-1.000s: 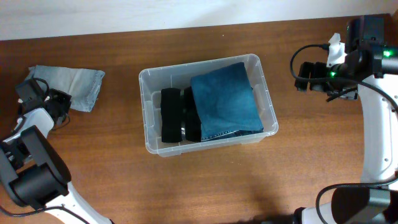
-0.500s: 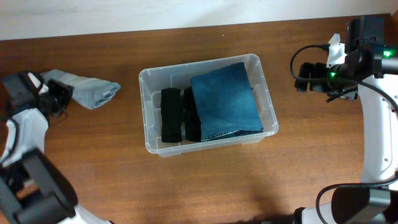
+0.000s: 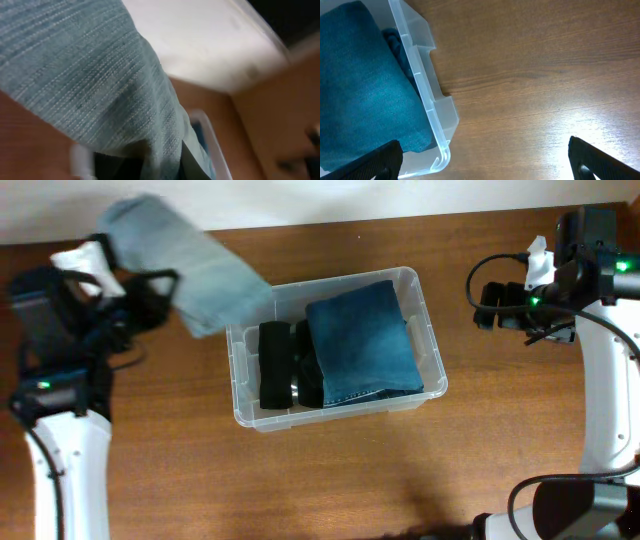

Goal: Pack container
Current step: 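Lift the light jeans with the left gripper and carry over container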

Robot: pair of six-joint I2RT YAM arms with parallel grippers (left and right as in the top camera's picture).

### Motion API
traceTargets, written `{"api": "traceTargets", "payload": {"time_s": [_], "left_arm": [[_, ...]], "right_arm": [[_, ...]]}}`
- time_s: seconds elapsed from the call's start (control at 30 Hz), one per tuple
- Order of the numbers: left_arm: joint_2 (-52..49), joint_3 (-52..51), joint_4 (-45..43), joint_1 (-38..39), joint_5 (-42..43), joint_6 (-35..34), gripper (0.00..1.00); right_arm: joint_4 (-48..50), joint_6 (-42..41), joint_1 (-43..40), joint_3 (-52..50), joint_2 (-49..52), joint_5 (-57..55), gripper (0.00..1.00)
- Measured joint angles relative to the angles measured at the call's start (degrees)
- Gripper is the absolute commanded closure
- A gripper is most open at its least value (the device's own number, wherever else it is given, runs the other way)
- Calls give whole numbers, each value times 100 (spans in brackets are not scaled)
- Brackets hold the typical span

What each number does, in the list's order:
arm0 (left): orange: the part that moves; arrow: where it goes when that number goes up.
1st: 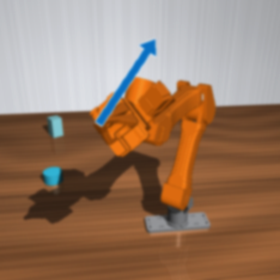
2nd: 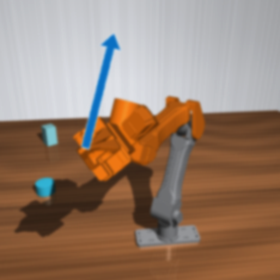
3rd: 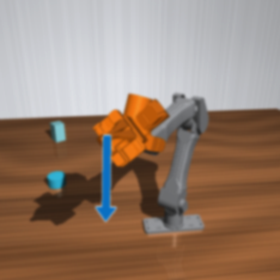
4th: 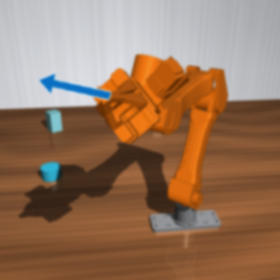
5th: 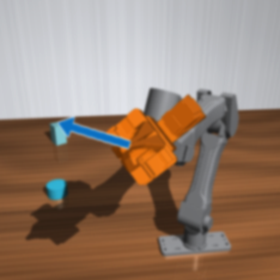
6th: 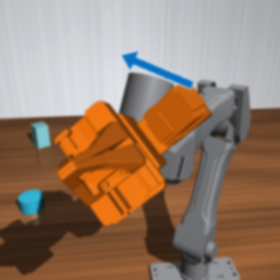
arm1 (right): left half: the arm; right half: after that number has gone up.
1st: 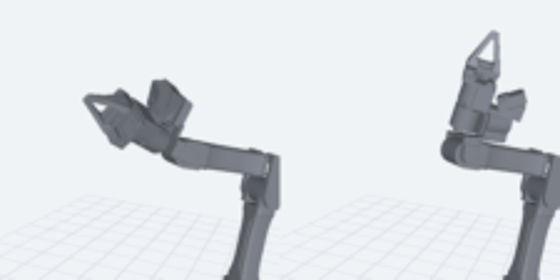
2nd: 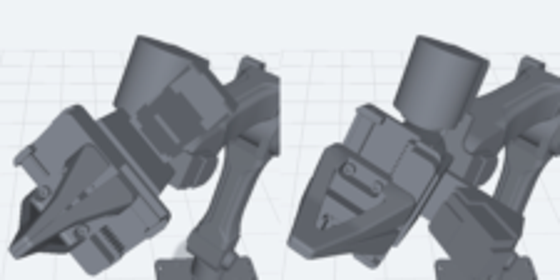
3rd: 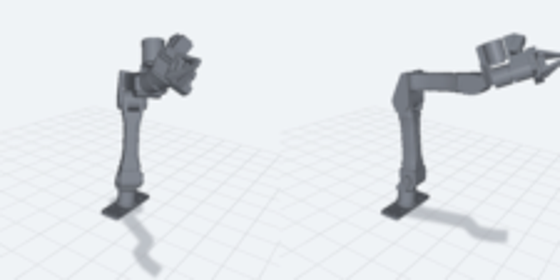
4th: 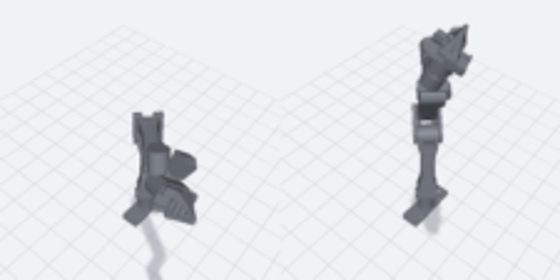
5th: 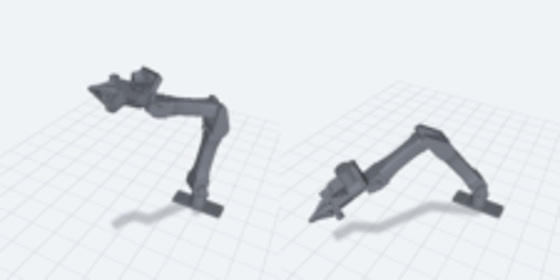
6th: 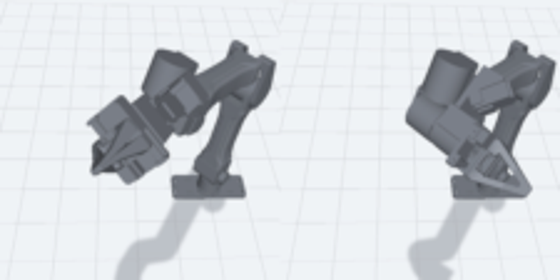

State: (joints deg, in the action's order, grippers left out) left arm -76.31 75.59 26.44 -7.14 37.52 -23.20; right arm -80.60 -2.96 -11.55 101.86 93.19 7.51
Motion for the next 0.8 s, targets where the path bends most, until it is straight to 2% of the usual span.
{"api": "traceTargets", "payload": {"time_s": [0.2, 0.33, 0.8], "left_arm": [[-87, -2, 984, 1327, 146, 1141, 100], [-354, -7, 1237, 1961, 44, 1613, 100], [-1528, -7, 1602, 2127, -1025, 1985, 100]], "right_arm": [[-2, 0, 0, 0, 0, 2, 2], [-4, 2, 0, 0, 0, 2, 2], [-4, 0, 0, 0, 0, 2, 2]]}}
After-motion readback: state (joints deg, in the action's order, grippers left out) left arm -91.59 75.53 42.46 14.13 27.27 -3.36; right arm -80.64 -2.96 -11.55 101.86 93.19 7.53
